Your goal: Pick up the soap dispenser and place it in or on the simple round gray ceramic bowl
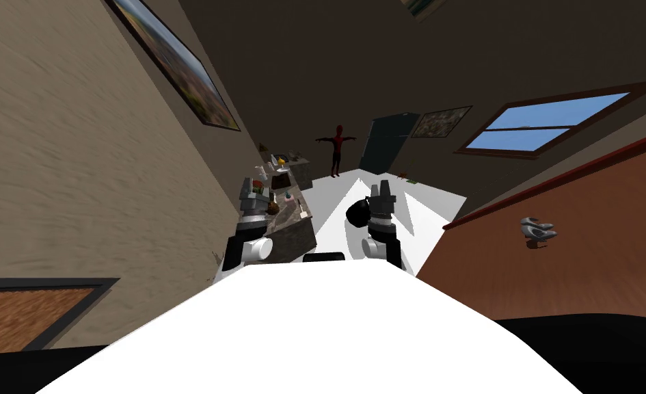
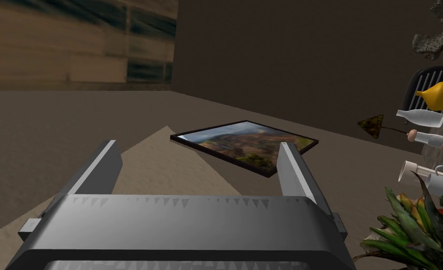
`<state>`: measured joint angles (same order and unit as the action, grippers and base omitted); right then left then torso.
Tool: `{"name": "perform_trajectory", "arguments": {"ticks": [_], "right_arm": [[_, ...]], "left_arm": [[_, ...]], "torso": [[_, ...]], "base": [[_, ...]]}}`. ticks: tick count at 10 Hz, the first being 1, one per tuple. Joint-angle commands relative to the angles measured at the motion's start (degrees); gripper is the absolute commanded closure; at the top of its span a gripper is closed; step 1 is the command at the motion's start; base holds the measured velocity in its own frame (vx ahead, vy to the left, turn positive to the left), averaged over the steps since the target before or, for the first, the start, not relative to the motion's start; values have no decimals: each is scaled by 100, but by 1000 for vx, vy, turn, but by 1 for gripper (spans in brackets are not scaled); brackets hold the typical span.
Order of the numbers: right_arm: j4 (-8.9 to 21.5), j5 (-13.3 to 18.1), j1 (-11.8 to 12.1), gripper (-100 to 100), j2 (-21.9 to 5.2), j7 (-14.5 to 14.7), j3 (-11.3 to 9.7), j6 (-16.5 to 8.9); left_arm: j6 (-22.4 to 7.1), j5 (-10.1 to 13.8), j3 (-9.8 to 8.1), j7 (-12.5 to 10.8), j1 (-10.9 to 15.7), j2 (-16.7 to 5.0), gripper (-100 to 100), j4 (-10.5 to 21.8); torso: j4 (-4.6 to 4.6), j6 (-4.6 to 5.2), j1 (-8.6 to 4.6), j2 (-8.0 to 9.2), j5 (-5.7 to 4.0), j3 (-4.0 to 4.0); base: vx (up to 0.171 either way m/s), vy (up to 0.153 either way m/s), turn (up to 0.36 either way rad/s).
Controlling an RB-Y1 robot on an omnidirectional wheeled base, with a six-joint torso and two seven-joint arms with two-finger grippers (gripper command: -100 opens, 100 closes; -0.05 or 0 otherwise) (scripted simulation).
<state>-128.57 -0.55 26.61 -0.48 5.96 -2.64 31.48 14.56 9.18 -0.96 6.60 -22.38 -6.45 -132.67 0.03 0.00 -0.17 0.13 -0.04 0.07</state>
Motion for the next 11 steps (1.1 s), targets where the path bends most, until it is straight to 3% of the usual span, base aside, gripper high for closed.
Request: {"name": "perform_trajectory", "arguments": {"ticks": [1, 9, 10, 11], "right_arm": [[0, 0, 0, 0, 0, 0, 0, 0], [0, 0, 0, 0, 0, 0, 0, 0], [0, 0, 0, 0, 0, 0, 0, 0], [0, 0, 0, 0, 0, 0, 0, 0]], "left_arm": [[-241, 60, -61, 0, 67, -73, -100, 8], [-1423, 459, -461, 40, 689, -546, -100, 260], [-1610, 565, -564, 52, 869, -667, -100, 344], [-1766, 565, -564, 52, 869, -667, -100, 344]], "torso": [[0, 0, 0, 0, 0, 0], [-2, 0, 4, -10, 1, -6], [-2, 0, 6, -10, 1, -6], [-2, 0, 3, -12, 1, -7]], "base": [[-20, -30, 4], [-13, -32, 12], [-7, -41, 20], [-6, -34, 14]]}}
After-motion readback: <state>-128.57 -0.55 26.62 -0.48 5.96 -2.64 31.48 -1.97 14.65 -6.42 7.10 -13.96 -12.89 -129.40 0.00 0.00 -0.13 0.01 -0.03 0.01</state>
